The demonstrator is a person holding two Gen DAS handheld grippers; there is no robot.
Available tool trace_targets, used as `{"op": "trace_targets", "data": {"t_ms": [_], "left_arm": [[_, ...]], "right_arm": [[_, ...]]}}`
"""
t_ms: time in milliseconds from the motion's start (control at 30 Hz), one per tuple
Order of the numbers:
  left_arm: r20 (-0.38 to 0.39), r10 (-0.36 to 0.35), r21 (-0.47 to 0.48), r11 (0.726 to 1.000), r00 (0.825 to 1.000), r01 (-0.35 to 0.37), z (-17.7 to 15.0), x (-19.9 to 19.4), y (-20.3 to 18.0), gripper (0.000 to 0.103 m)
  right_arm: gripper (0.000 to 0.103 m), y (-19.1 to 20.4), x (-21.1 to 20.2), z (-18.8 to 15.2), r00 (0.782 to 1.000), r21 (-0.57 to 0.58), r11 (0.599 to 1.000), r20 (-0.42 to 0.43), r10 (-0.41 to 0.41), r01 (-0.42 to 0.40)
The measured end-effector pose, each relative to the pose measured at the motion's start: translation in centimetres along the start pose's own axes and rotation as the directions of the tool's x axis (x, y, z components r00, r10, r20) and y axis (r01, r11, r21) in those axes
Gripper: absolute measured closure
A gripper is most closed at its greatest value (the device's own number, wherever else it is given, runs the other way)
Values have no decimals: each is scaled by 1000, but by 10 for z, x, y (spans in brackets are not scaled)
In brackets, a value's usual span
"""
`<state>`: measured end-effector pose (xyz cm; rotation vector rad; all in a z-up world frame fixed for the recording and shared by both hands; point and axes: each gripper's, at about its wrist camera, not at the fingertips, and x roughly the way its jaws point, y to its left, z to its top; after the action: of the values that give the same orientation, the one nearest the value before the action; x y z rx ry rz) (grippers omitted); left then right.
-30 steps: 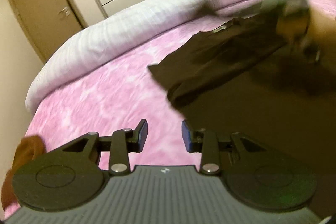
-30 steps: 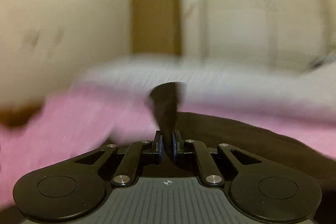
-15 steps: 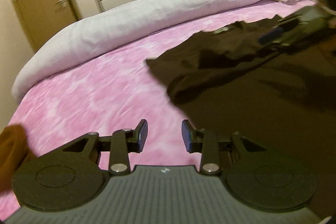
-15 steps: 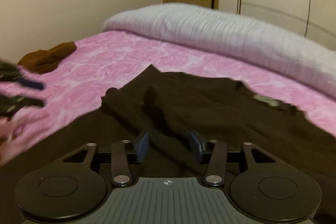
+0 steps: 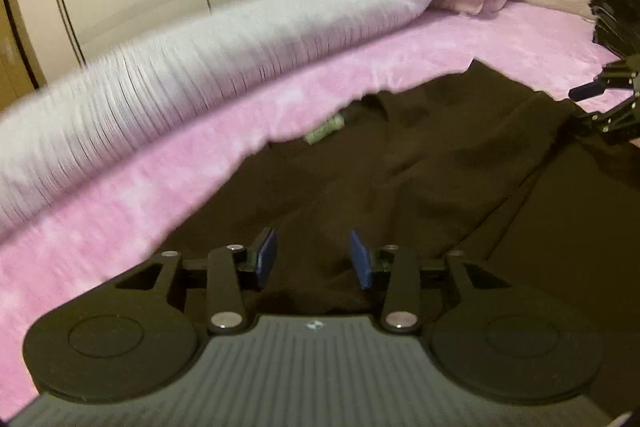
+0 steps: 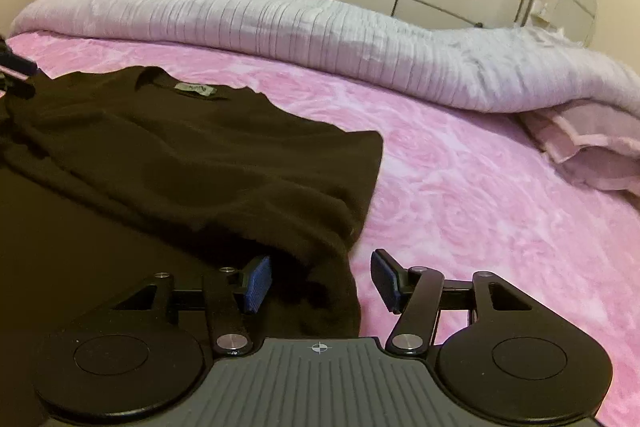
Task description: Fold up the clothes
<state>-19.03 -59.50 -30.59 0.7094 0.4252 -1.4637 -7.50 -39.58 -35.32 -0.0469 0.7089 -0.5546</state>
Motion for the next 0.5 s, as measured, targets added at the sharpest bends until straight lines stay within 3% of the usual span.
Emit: {"op": "trace_targets", "data": {"t_ms": [100, 167, 233, 500], "left_arm": [[-91, 19, 50, 999, 996, -14, -18, 6, 3, 67], [-111, 21, 53, 998, 994, -15, -36, 0, 7, 66], [-114, 18, 29, 999, 993, -15, -50, -8, 14, 65], [-132, 67, 4, 998, 989, -67, -66, -39, 24, 66]], "right_arm": [[46, -15, 5, -9, 998, -32, 997, 3, -65, 65], [45, -26, 8, -15, 995, -47, 994, 5, -104, 104], [39, -55, 11, -27, 998, 97, 993, -23, -58, 60], [38, -57, 3, -18, 996, 205, 977, -78, -37, 52]]}}
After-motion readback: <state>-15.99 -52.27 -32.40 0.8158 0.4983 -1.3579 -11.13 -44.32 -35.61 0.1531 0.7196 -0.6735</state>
